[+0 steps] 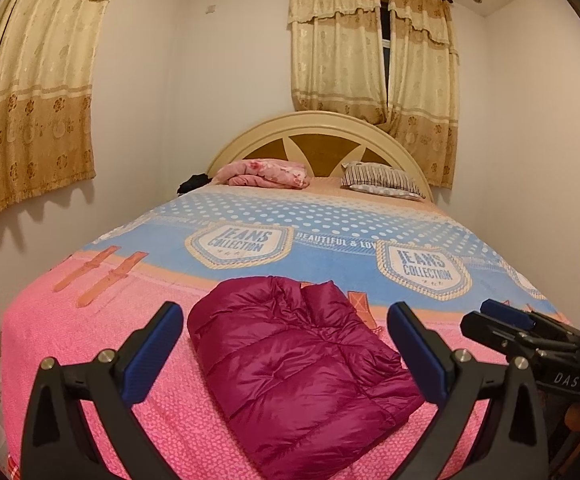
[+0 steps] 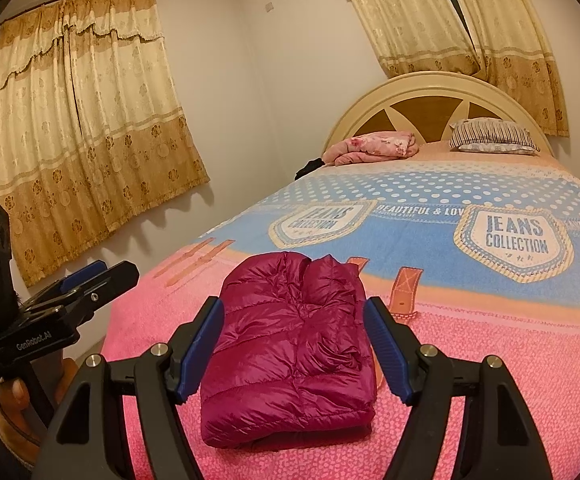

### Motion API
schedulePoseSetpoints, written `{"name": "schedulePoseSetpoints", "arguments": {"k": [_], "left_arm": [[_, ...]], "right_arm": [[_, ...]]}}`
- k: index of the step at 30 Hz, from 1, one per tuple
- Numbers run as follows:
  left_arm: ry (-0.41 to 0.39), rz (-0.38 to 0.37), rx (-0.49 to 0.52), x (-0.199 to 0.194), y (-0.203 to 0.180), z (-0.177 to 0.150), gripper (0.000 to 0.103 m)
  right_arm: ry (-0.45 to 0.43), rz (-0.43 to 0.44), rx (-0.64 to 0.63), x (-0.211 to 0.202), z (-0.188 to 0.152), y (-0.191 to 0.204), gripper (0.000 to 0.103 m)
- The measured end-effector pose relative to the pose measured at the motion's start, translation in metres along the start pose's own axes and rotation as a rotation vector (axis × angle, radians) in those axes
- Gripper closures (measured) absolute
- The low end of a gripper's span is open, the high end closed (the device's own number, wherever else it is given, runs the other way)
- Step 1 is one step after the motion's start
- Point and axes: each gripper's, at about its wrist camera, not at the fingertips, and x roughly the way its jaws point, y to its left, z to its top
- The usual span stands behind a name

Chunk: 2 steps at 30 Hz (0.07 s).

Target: Fold large clothes

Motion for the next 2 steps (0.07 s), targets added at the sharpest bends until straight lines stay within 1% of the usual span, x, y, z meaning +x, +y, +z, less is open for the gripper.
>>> {"name": "schedulePoseSetpoints", "arguments": {"k": [2], "left_arm": [[0.001,-0.005,0.006,0.001,-0.0005,-0.001,0.0]], "right_arm": [[0.002,-0.001,0.003,0.0005,-0.0005,-0.001,0.031]]}}
